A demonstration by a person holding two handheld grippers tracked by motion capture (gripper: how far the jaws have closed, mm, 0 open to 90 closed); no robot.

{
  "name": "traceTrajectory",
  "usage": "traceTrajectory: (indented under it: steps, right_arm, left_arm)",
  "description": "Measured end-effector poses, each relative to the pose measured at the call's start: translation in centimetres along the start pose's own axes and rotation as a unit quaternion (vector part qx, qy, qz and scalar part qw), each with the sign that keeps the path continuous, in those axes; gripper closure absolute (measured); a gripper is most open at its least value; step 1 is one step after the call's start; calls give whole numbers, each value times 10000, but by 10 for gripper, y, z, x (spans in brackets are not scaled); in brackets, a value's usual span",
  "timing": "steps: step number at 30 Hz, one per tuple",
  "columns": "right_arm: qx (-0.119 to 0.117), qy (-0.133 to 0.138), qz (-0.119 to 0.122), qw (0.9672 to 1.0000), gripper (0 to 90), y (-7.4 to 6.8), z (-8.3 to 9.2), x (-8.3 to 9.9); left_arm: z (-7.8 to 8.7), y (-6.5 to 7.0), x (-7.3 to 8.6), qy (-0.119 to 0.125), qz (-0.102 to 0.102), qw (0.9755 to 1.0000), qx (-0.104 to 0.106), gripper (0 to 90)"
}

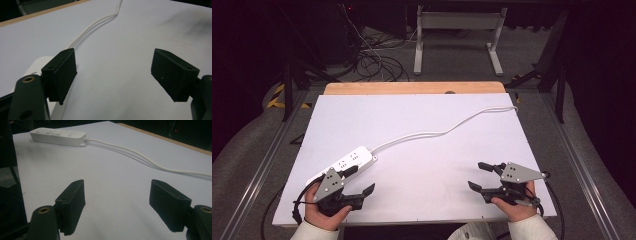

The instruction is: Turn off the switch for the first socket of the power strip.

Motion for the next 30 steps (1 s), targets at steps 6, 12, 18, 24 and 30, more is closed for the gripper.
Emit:
traceTrajectory:
  steps: [6,12,18,24,30]
  right_arm:
    - [-25,-8,6,10000,294,-1,1,0]
    - [-36,-37,44,10000,304,-1,0,0]
    - [-41,-63,54,10000,306,-2,0,0]
    - [-53,-84,52,9999,306,-1,-1,1]
    - [-61,-111,40,9999,306,-1,-2,1]
  left_arm:
    - [1,1,-2,-12,-37,10000,54,263]
    - [3,0,-3,-24,-44,10000,44,282]
    - [4,0,-4,-67,-1,10000,67,296]
    - [5,1,-9,-158,-109,9996,217,317]
    - [7,-1,-17,-206,-95,9994,247,337]
Point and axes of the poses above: each handheld gripper's, and its own axes: z roughly backward along the jaws, x roughly out of its underside, y roughly to its right, the point moved 4 cm from there along -z, roughly forward along the jaws, and after that the axes turned 11 degrees about -x, right-handed, at the moved point
